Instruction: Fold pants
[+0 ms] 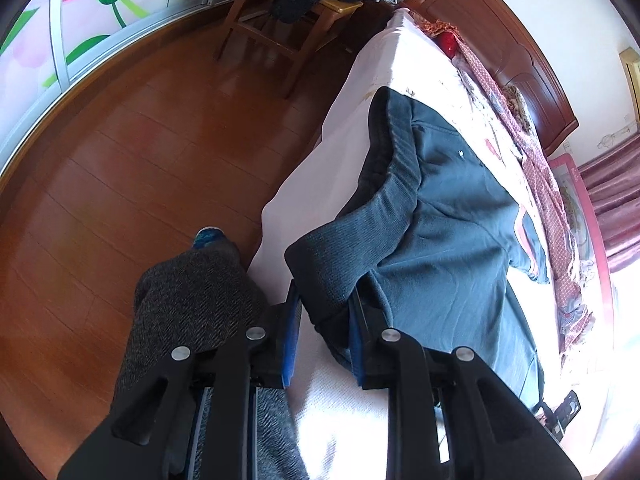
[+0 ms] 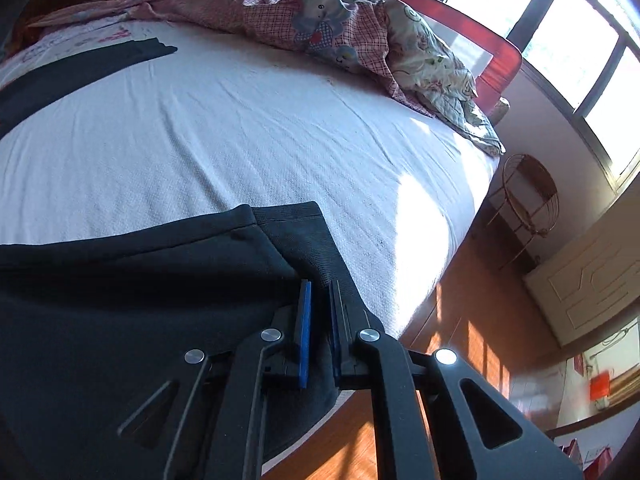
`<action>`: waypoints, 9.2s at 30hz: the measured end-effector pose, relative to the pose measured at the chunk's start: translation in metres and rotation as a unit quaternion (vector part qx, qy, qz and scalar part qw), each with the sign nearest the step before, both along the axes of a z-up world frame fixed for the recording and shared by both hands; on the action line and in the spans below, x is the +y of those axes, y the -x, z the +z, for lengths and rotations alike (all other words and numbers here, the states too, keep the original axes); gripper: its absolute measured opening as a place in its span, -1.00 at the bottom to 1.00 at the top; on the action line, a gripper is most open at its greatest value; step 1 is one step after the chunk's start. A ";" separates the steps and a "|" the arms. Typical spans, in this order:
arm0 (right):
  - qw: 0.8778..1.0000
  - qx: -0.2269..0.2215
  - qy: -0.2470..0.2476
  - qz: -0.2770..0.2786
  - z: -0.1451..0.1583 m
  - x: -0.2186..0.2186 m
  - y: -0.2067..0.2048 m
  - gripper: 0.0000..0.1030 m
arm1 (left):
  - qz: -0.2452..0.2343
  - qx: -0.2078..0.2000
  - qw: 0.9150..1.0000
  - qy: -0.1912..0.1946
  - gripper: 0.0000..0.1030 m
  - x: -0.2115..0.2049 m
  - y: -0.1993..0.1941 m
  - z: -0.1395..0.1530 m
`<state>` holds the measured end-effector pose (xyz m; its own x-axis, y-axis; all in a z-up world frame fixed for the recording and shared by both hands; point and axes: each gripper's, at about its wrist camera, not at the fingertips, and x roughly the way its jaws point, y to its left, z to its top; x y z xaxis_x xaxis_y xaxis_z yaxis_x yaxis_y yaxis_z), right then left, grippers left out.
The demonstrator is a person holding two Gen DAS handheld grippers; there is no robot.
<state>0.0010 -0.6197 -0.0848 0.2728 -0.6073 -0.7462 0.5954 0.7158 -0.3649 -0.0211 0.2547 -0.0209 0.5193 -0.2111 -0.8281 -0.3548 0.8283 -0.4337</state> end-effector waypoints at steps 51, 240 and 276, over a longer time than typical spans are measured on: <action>0.914 -0.145 -0.372 0.072 0.049 0.257 -0.011 0.27 | -0.278 -0.180 0.943 -0.013 0.95 0.029 -0.257 -0.001; 0.892 -0.258 -0.345 -0.139 -0.020 0.010 0.094 -0.95 | -0.293 -0.067 0.916 -0.267 0.28 -0.276 -0.152 -0.046; 0.926 -0.199 -0.277 -0.162 -0.019 -0.026 0.105 0.15 | -0.262 -0.061 0.917 -0.295 0.42 -0.264 -0.156 -0.048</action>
